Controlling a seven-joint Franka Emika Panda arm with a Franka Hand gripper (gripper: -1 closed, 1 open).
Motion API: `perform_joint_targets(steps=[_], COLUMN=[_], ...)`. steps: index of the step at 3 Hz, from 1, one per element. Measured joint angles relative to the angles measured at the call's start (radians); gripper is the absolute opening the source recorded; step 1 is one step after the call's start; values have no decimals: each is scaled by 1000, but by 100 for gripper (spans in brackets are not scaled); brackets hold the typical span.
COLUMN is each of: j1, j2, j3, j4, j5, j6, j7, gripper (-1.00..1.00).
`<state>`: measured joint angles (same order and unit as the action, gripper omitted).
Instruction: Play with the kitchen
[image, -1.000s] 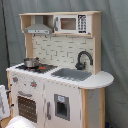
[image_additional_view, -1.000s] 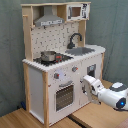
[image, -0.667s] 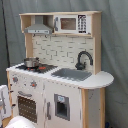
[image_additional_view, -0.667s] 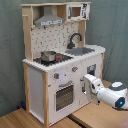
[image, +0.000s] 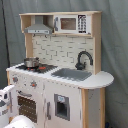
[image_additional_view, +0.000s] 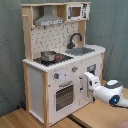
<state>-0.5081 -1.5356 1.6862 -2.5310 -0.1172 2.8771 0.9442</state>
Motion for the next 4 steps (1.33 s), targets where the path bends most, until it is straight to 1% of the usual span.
perform_joint_targets(steps=[1, 2, 3, 4], j1=[-53, -109, -180, -240], j2=[-1, -1, -3, -6], j3=[1, 9, 12, 12], j4=[3, 22, 57, 113], j5=[-28, -38, -50, -113], j6=[46, 102, 156, 179], j7=[68, 130, 162, 161], gripper=[100, 100, 100, 100])
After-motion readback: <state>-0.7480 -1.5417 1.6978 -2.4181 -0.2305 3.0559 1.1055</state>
